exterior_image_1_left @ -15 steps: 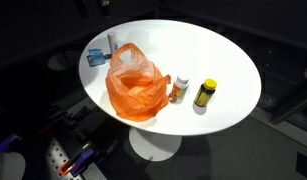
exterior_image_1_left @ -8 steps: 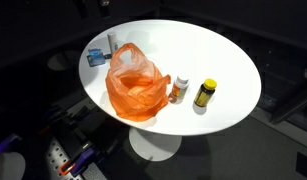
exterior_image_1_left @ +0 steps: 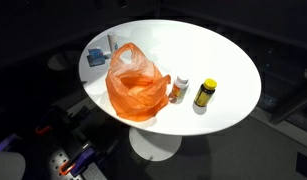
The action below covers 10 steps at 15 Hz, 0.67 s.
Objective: Pick up the white bottle on the left and put it in the orange plastic bag
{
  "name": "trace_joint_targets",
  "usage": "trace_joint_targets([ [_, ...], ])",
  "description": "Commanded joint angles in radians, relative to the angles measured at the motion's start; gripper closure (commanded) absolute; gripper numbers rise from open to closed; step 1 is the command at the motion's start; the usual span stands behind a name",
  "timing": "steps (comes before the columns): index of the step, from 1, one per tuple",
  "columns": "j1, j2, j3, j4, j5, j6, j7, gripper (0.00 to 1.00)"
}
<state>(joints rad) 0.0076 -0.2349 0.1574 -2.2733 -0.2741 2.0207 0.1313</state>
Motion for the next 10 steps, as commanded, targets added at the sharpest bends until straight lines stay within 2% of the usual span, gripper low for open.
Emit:
trace_joint_targets([
  [1,0.03,0.158,0.001,0.152,-0.044,0.027,0.003,0.0],
  [5,0.076,0.286,-0.002,0.248,-0.028,0.094,-0.017,0.0],
  [10,0.125,0.425,-0.003,0.305,0.005,0.195,-0.027,0.0],
])
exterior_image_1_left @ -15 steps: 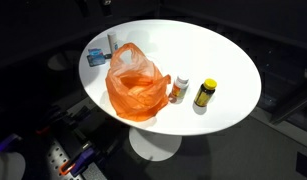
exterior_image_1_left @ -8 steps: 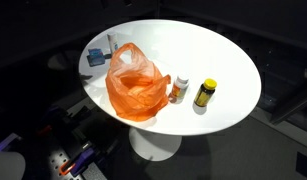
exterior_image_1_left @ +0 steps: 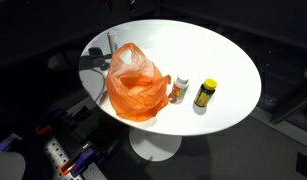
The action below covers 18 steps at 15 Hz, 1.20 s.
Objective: Pick up the white bottle on the left and put it in the orange plastic bag
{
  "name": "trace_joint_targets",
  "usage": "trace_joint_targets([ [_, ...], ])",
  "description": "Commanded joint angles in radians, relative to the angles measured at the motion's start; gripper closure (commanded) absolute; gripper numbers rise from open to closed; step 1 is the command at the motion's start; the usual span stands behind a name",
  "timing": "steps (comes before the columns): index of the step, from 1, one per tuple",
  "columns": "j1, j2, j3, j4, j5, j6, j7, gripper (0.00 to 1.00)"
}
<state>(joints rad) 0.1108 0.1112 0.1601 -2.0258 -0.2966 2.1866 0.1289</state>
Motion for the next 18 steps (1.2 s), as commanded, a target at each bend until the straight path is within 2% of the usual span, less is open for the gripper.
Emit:
trace_joint_targets([
  [1,0.029,0.1,-0.006,0.063,0.034,0.045,-0.024,0.0],
  [5,0.058,0.177,0.001,0.072,0.087,0.096,-0.039,0.0],
  [8,0.075,0.208,0.008,0.079,0.133,0.073,-0.056,0.0],
  [17,0.142,0.232,-0.025,0.071,0.083,-0.022,0.073,0.0],
  [18,0.143,0.236,-0.029,0.074,0.082,-0.023,0.084,0.19],
])
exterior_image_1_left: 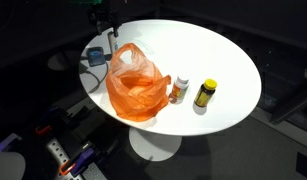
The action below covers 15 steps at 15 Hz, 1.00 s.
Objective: Pick up the white bottle on the left and put it in the orange plastic bag
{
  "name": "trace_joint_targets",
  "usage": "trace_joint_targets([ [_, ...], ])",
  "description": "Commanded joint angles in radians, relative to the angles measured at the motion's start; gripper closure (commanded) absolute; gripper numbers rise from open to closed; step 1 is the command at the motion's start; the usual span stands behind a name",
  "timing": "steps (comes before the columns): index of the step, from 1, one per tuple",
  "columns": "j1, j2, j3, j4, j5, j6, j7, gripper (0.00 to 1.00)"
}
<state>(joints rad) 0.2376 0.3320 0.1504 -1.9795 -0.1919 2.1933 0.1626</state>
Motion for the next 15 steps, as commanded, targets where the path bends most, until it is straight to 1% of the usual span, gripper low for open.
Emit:
trace_joint_targets([
  [1,0.018,0.019,-0.024,0.031,-0.027,-0.028,0.06,0.25],
  [3,0.021,0.023,-0.037,0.037,-0.048,-0.025,0.082,0.44],
  [5,0.02,0.015,-0.043,0.036,-0.058,-0.028,0.094,0.6],
  [6,0.018,0.008,-0.046,0.034,-0.061,-0.028,0.096,0.66],
  [9,0.01,-0.023,-0.041,0.024,-0.041,-0.034,0.079,0.9],
  [15,0.002,-0.145,-0.051,-0.002,-0.064,-0.088,0.109,0.91],
])
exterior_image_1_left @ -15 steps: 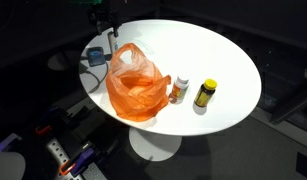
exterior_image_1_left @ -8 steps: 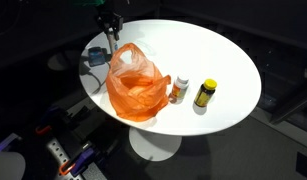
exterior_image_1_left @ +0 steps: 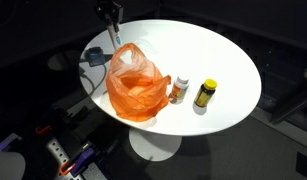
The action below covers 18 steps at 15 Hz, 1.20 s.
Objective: Pick up the white bottle on the left and put it in the orange plastic bag
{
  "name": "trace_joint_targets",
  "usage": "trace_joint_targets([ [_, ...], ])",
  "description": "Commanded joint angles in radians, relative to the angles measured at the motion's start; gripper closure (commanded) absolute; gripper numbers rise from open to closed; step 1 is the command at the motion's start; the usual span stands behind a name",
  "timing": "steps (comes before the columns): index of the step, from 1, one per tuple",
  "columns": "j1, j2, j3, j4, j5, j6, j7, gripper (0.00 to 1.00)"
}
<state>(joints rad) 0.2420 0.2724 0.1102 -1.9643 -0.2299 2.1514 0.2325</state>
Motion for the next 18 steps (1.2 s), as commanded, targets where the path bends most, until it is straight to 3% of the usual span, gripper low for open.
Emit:
trace_joint_targets([
  [1,-0.01,-0.114,-0.016,-0.021,-0.031,-0.055,0.047,0.91],
  [10,-0.125,-0.376,-0.047,-0.123,-0.009,-0.143,0.142,0.91],
  [18,-0.251,-0.608,-0.056,-0.373,-0.013,-0.117,0.289,0.91],
])
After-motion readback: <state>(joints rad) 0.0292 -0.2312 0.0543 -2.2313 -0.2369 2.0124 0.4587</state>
